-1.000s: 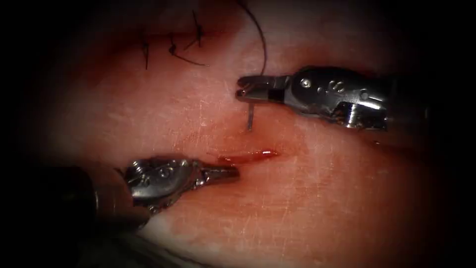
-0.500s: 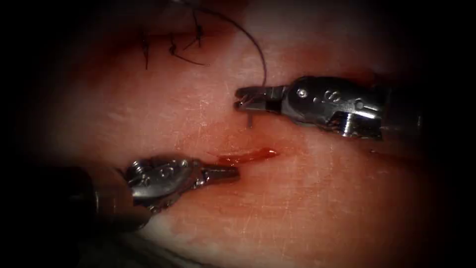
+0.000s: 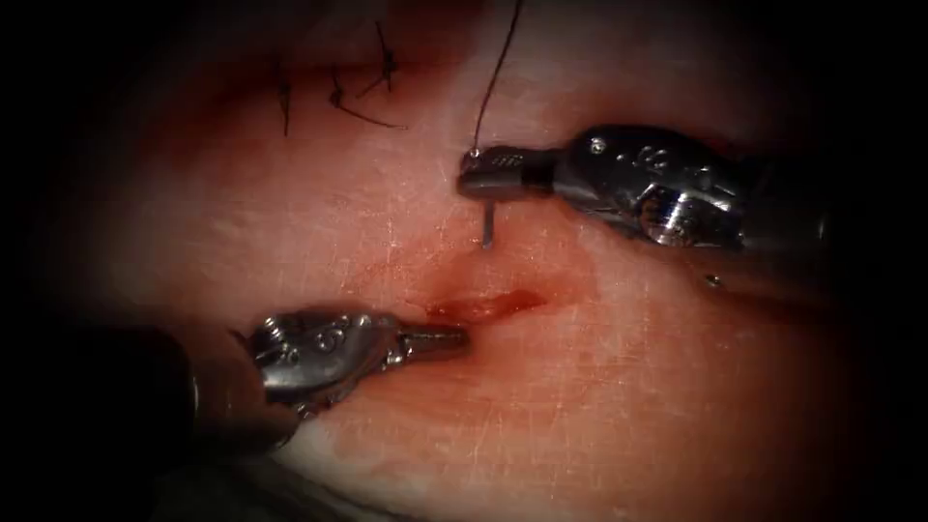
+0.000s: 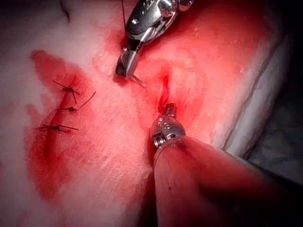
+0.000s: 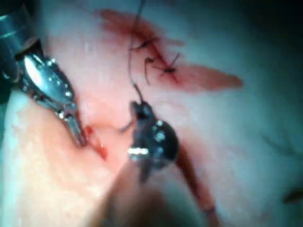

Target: Wound Closure

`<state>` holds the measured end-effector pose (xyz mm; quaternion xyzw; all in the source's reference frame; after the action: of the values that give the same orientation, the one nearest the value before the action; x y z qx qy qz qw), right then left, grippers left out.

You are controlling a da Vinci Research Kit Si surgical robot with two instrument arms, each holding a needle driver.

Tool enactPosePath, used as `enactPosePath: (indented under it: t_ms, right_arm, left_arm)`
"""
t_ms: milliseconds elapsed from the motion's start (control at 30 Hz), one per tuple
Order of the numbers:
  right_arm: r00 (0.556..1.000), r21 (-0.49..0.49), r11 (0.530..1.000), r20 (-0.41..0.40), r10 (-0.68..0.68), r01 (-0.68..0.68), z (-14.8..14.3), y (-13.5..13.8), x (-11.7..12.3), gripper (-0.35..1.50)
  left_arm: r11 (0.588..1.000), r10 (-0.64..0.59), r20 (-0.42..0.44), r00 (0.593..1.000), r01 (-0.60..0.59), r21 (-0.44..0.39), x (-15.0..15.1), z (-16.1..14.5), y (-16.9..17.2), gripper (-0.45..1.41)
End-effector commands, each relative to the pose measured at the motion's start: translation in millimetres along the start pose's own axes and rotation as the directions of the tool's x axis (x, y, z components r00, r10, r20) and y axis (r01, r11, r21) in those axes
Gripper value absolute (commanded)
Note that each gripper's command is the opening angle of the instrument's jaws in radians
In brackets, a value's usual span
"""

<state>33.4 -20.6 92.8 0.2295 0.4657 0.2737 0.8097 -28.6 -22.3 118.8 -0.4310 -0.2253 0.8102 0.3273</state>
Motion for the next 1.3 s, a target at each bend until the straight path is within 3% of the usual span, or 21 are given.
enactPosePath:
  t_ms: [33, 1300]
  right_arm:
    - [1.000, 0.012, 1.000, 0.002, 0.008, -0.008, 1.2, 0.1, 0.0, -0.35]
    - [0.991, -0.027, 0.991, -0.021, 0.132, -0.133, 0.7, 1.6, 0.7, -0.35]
  left_arm:
    - [1.000, -0.003, 0.001, 1.000, 0.003, -0.002, -0.6, 0.8, 0.2, -0.13]
    - [1.000, -0.003, 0.004, 1.000, 0.003, -0.002, -0.6, 0.8, 0.2, -0.13]
